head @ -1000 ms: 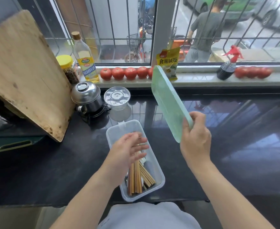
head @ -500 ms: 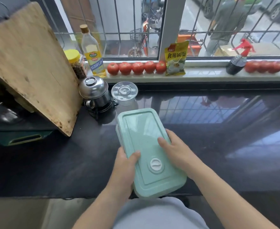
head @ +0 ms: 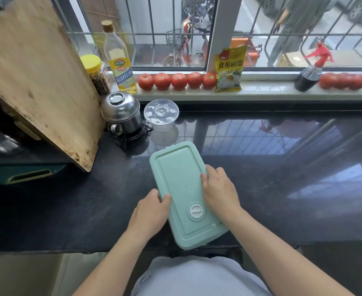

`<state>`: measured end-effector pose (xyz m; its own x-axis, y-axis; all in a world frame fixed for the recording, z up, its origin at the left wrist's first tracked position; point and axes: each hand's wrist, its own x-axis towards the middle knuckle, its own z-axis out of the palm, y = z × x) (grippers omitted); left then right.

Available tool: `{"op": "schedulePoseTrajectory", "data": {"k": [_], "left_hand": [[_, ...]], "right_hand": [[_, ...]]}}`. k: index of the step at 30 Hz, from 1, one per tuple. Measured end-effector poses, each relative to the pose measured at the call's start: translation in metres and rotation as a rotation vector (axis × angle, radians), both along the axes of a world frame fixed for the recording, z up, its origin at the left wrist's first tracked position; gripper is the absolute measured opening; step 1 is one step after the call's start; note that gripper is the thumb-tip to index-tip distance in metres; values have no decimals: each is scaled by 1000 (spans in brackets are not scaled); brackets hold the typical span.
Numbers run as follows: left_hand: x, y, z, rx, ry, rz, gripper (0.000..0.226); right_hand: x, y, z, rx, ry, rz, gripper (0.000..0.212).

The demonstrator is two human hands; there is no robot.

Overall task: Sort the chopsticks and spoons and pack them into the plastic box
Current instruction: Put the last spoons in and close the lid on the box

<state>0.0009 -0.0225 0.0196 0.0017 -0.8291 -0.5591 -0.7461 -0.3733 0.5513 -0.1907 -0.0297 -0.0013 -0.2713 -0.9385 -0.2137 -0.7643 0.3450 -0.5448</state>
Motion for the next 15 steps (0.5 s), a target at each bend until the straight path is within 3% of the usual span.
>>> {"op": "schedulePoseTrajectory", "data": {"k": [3,6,7,9,15], "left_hand": [[3,-6,-3,132,168,98,36],[11,-28,-5,-31,102,-52,86],[11,-40,-5,-122,57,-120,91],[4,-66,-9,-256,15,-194,81],[-25,-90,-23,-329,-86,-250,65]], "right_hand": [[-6,-2,0,102,-96,1,29],[-12,-9,-1,166,-192,-1,32],[-13,-9,-2,168,-193,9,33],[-12,-6,-2,134,-145,47,33],[-10,6,2,31,131,142,33]]}}
